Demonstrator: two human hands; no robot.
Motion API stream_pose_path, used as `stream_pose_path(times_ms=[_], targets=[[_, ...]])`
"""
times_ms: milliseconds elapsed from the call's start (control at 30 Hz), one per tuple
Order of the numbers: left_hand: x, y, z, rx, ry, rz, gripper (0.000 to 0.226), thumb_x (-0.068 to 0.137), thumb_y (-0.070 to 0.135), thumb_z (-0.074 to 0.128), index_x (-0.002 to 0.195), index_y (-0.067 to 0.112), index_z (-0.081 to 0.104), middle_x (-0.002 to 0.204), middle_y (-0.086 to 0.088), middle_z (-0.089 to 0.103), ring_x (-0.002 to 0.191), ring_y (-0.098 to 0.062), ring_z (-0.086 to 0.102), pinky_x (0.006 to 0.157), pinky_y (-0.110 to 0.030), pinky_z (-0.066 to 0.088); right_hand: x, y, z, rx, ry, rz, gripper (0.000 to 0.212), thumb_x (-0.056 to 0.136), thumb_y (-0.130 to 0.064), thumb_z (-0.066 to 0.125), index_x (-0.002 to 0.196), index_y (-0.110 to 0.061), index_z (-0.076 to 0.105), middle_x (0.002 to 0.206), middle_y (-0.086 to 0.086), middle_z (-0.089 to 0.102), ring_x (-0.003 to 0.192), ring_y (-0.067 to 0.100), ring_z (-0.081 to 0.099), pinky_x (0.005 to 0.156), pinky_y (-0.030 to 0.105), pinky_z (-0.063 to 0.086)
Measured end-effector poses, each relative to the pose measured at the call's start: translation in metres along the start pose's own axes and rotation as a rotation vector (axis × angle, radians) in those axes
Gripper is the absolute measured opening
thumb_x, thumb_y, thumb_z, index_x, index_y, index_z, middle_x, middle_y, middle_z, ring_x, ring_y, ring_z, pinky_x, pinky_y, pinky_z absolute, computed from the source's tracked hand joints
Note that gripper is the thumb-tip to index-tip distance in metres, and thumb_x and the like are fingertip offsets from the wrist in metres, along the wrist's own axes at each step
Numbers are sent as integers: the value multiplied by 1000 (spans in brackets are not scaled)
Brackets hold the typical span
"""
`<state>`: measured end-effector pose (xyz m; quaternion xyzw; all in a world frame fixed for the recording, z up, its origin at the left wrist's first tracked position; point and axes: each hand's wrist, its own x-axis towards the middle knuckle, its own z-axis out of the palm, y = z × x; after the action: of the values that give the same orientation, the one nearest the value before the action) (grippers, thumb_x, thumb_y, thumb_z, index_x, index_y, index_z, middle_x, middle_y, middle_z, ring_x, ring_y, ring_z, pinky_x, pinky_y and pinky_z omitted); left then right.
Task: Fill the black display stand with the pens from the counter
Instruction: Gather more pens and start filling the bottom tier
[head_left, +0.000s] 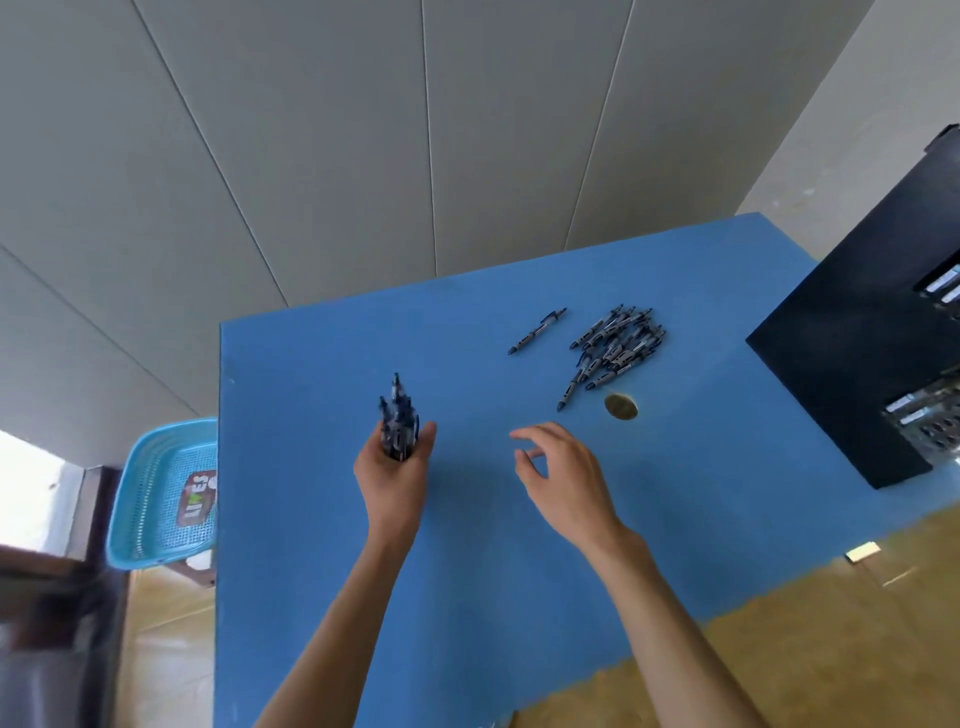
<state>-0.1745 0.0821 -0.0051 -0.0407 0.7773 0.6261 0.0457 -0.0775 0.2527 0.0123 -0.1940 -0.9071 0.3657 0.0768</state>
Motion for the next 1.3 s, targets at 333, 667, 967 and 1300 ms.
stream_pose_path(times_ms=[333,667,967,1300], targets=[[-28,-29,-40,-124,-29,-86,47,88,25,78,65,16,37,64,5,40,65,-10,41,63,-26,35,-38,-12,19,-14,-45,22,22,98,-23,58,118,-25,67,116,-15,61,96,0,63,90,24,50],[-44,25,-55,11,-271,-172,42,92,43,72,79,11,47,57,-4,51,45,-17,48,42,-28,39,-74,-26,-37,-7,93,83,22,99,-24,58,119,-27,67,116,-17,60,99,-2,61,89,22,49],[-95,89,-28,-272,-501,-190,33,99,26,66,77,10,49,63,-7,51,46,-22,49,48,-33,41,-138,-17,-110,-39,271,186,23,99,-27,57,120,-29,66,118,-18,61,101,-4,60,83,12,45],[-170,130,45,-241,-726,-170,24,102,25,60,88,8,50,62,-2,54,45,-19,43,45,-28,34,-210,30,-199,-12,487,280,22,99,-24,58,119,-28,67,117,-19,61,102,-4,60,92,24,50]])
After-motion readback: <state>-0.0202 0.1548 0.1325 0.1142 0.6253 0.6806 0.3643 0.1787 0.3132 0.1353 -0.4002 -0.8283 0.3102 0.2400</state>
